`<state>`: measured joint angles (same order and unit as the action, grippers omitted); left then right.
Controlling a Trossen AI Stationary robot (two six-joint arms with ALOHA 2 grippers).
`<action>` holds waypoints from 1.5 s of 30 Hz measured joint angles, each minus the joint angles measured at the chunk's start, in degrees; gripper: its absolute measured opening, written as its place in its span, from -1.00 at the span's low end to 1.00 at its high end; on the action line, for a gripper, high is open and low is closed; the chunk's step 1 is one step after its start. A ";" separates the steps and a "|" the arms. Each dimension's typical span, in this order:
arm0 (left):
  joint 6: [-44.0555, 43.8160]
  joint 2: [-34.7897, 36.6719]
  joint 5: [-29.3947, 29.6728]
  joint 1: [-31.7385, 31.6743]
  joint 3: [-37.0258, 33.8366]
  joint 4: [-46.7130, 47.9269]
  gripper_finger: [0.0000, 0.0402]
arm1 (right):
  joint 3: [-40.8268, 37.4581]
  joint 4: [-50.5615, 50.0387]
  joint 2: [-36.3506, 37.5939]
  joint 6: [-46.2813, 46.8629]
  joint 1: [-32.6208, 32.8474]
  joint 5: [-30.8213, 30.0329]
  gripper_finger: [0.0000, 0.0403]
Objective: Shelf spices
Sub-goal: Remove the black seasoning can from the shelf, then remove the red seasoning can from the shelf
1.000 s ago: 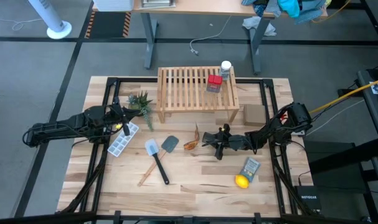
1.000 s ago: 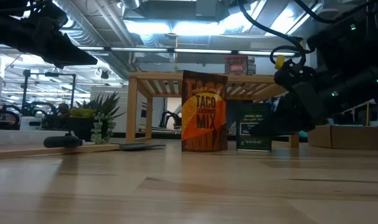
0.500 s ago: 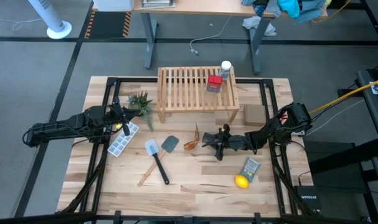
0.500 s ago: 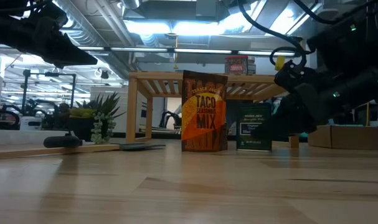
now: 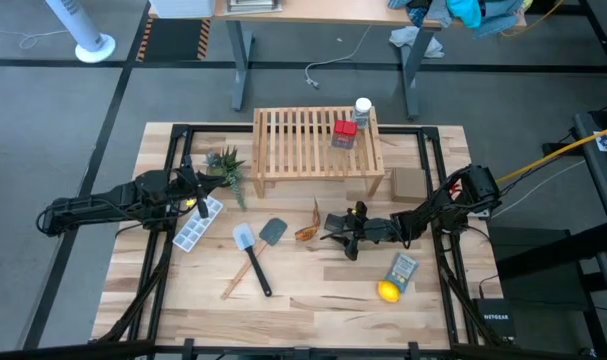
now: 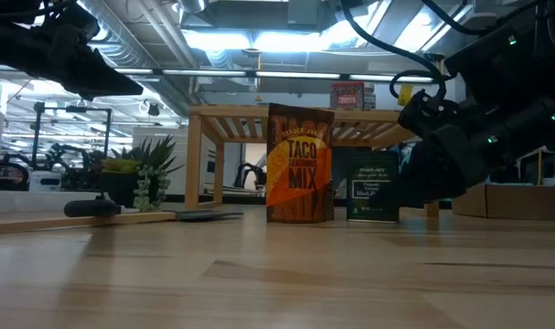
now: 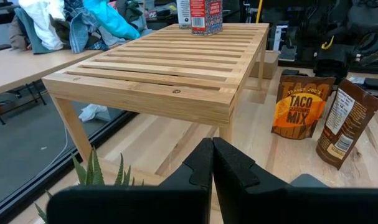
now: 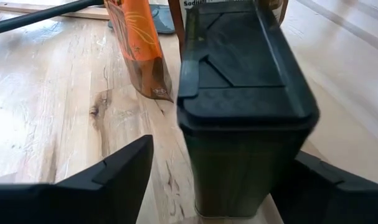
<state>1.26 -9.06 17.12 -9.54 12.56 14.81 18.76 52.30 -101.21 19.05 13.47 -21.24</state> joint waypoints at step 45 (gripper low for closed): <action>-1.29 -0.01 0.00 0.01 -0.02 -0.39 -0.98 | -9.60 -0.36 35.78 -22.37 0.00 -0.05 0.45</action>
<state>-0.03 -9.07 17.12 -9.53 12.53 14.41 9.16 51.94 -65.43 -3.32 13.47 -21.28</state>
